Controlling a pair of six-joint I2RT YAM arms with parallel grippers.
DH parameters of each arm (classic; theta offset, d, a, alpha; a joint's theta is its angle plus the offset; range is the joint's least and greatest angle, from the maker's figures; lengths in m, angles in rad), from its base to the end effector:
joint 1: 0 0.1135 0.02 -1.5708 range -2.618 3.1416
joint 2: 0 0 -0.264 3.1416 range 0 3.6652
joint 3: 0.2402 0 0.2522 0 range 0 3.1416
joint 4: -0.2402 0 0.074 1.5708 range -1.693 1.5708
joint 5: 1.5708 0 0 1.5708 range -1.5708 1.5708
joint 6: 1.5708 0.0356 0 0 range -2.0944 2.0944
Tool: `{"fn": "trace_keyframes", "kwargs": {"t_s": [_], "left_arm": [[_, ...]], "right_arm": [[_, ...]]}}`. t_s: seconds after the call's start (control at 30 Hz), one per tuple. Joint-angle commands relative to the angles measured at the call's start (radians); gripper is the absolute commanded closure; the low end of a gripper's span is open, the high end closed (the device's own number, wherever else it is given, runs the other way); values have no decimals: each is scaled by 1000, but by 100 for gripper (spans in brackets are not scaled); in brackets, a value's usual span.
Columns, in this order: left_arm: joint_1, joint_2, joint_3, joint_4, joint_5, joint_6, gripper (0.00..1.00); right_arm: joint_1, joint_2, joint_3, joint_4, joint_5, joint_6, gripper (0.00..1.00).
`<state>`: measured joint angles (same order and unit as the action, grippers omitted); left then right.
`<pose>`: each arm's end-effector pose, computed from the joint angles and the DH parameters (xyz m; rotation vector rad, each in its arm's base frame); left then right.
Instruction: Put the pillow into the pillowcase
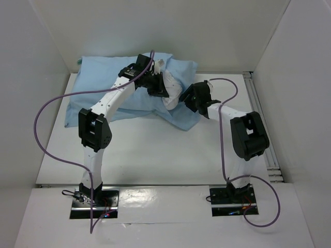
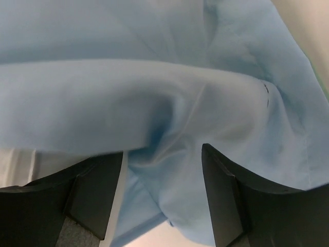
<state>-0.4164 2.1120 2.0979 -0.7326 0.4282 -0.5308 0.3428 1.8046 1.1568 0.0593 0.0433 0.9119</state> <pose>0.4329 -0.2076 0.3241 0.0915 2.4352 -0.9530 0.3809 0.1343 0.2095 0.6530 2.1403 0.6633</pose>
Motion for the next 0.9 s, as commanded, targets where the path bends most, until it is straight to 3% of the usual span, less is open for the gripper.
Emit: {"fn": "trace_keyframes", "kwargs": {"t_s": [0.0,0.1,0.13,0.2,0.43,0.63,0.87], "left_arm": [[16,-46,1,62,14,-9,100],[16,-56,-9,62,23,-9,100],[16,-57,-9,62,23,-9,100],[16,-67,-21,62,12,-9,100],[16,-14,-1,114,-54,-84,100],[25,63,57,144,-209,-116,100],[25,120,70,191,-210,-181,100]], "right_arm": [[-5,53,78,80,30,44,31],[-5,114,109,80,81,65,48],[-5,114,109,80,81,65,74],[-5,99,118,73,81,32,100],[-5,-145,5,-50,4,-166,100],[5,-344,-84,-188,-261,-313,100],[165,-381,-72,-279,-590,-507,100]]}}
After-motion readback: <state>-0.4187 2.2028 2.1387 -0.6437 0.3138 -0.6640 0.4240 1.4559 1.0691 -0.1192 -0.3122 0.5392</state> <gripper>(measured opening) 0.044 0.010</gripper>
